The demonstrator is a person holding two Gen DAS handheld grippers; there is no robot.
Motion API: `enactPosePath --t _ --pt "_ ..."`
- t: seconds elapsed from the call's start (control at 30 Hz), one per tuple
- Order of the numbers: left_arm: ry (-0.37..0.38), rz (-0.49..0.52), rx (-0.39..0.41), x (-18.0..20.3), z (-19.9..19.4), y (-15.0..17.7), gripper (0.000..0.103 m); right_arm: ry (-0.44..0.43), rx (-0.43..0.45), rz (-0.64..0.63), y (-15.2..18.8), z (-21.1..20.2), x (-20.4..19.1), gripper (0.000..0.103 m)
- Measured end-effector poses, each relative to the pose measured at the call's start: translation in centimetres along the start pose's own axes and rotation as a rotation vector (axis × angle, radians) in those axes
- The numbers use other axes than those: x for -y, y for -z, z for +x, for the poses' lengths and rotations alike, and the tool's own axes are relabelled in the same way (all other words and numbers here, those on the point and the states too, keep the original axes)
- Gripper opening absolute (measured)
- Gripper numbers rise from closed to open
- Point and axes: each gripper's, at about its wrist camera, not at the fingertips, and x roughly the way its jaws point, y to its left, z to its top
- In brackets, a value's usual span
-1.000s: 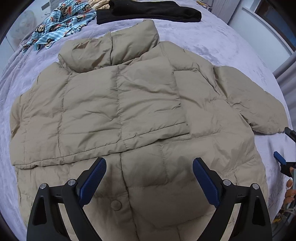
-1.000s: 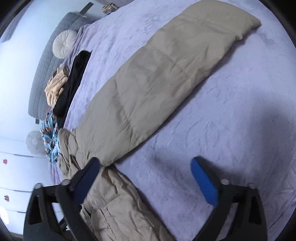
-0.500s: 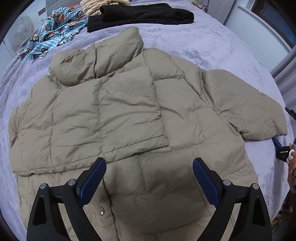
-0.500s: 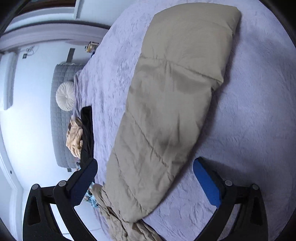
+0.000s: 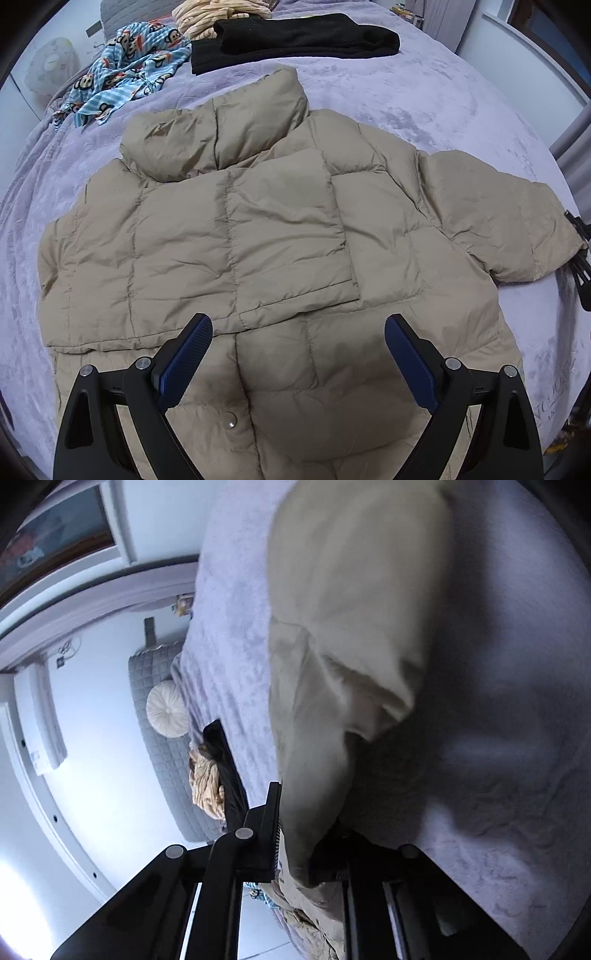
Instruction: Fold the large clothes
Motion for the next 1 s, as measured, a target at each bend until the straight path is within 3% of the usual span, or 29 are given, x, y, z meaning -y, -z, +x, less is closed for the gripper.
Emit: enactPosePath --t 0.23,0.37,0.5,0.6,0.8,1.0 --pt "-0.045 -0.055 0.009 -3.7 -0.1 0.3 0.095 -0.046 -0.179 -0.345 5.7 4.4 -9.3 0.012" --pt "-0.055 -0.081 0.014 -6.2 -0.1 0.8 0.095 -0.032 -0.298 -0.556 12.2 8.5 -14.1 0.012" --pt "-0.071 -0.100 0.012 -9.0 0.2 1.5 0.095 0.048 -0.409 -0.829 21.0 13.2 -16.8 0.012" --pt "-0.075 -0.121 0.003 -11.1 0.6 2.1 0.095 0.110 -0.485 -0.936 26.8 16.3 -15.8 0.012" --pt "-0.085 -0.159 0.004 -15.1 1.3 2.9 0.095 0.244 -0.609 -0.970 34.4 21.2 -9.4 0.012" --pt "-0.086 -0.191 0.006 -18.3 2.0 3.4 0.095 0.379 -0.620 -0.954 36.3 21.5 -2.5 0.012"
